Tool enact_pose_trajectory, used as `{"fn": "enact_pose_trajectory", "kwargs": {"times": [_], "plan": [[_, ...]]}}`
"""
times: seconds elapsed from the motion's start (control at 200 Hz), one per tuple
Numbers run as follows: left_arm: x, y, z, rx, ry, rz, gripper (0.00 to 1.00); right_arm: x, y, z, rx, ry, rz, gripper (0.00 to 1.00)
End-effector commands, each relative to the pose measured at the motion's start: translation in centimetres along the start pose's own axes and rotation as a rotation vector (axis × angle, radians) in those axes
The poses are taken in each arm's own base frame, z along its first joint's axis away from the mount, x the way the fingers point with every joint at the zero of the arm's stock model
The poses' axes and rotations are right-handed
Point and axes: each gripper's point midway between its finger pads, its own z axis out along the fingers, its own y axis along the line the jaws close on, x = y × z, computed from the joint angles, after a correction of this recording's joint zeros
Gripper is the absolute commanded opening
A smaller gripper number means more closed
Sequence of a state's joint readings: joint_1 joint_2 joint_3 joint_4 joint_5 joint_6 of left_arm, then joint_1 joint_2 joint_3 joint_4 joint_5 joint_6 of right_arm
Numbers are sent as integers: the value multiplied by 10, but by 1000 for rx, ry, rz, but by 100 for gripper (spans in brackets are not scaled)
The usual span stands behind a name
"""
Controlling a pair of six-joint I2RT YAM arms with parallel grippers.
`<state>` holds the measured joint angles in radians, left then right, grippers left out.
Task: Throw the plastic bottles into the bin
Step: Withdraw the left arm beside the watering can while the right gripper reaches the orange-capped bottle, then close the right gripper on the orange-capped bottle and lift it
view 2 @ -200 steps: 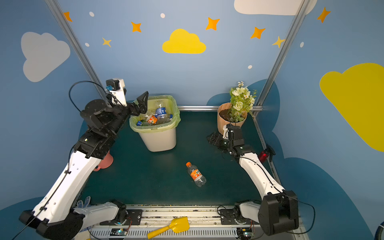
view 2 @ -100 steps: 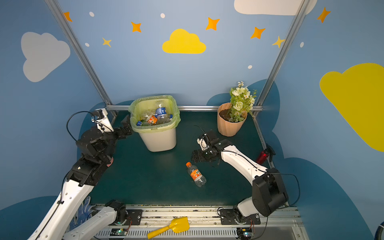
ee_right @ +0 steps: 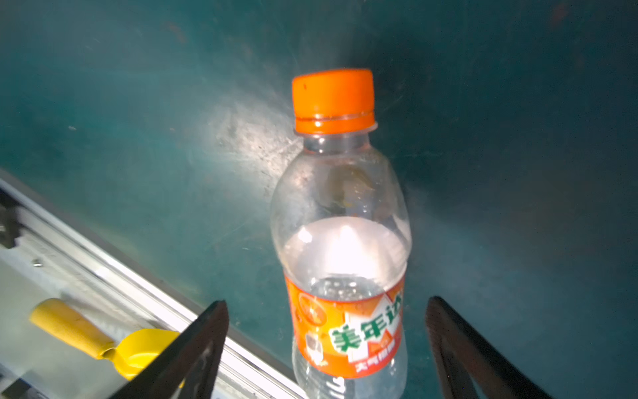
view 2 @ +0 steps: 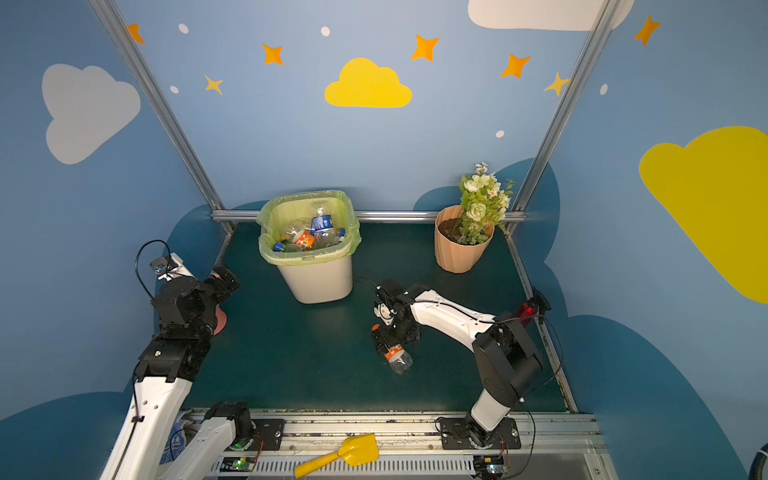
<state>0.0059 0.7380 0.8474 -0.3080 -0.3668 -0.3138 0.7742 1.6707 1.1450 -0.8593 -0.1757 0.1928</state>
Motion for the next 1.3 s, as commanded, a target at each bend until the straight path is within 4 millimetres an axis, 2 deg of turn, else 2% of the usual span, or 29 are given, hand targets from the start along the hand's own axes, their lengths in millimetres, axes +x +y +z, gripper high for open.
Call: {"fn": "enact_pose_trajectory", "kwargs": {"times": [0.0,0.185,0.38,0.64,0.691,0.816,1.076,1.296], "plan": [[13,4,0,5,36,-49,100,6,-8,3,76,57,-12,87],[29,8,3,2,73,-58,100,3,-9,14,120,89,-21,82],[37,9,2,8,91,-55,100,3,-13,26,175,127,-38,81],[39,9,3,12,97,-51,100,1,-11,34,184,148,-54,68],[37,8,2,14,95,-49,100,0,-10,34,186,151,-58,63],[38,8,3,16,98,-50,100,-2,-9,31,182,138,-62,54],[46,7,4,21,119,-63,100,-14,-5,14,173,64,-70,51],[59,10,6,21,147,-84,100,-30,-1,-12,140,-50,-49,50]]}}
